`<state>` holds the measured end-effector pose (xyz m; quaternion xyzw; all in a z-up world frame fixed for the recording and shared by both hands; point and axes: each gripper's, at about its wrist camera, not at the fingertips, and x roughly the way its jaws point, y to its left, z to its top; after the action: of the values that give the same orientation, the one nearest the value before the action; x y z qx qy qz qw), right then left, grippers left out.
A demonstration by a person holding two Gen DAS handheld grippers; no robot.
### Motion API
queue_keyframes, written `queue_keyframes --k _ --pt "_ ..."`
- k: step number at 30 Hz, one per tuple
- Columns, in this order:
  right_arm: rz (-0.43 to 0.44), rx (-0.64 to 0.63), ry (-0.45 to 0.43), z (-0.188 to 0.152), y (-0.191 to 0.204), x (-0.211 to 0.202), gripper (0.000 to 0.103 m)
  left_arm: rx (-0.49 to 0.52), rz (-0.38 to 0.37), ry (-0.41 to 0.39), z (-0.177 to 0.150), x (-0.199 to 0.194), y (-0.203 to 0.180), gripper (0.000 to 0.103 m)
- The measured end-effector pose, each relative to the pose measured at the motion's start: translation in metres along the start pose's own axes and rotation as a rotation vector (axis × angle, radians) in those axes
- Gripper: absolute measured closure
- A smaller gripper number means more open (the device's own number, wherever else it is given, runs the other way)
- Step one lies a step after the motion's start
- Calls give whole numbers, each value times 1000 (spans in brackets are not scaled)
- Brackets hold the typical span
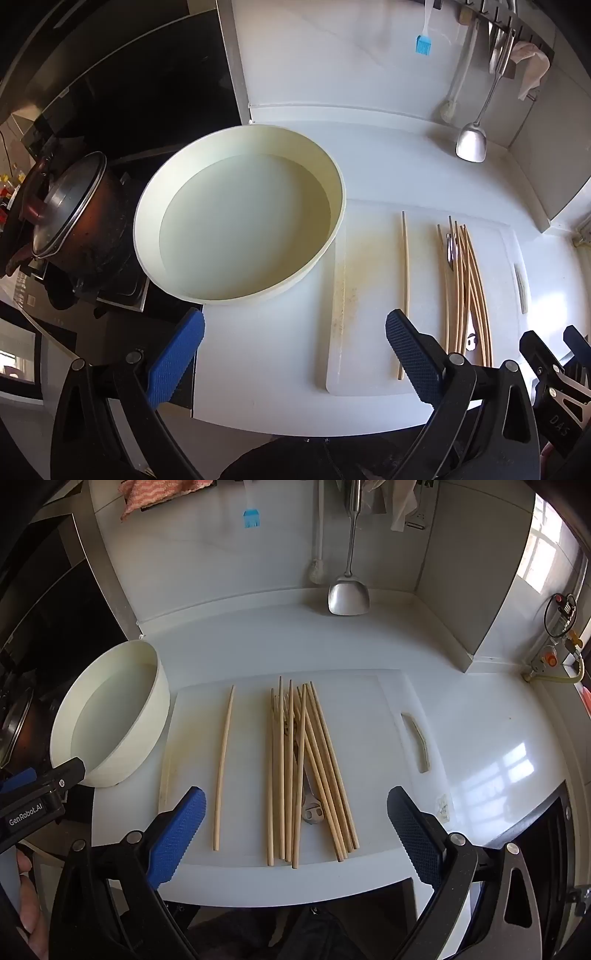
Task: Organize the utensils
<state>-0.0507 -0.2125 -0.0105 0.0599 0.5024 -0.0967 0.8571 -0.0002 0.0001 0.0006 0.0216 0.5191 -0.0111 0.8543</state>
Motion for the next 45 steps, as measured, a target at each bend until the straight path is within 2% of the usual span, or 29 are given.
queue_keyframes --k 5,45 --pt "-4 -1 1 0 1 0 9 -1 20 7 0 -1 -1 6" --pt "3 2 2 -2 2 4 9 -2 16 12 -5 2 4 6"
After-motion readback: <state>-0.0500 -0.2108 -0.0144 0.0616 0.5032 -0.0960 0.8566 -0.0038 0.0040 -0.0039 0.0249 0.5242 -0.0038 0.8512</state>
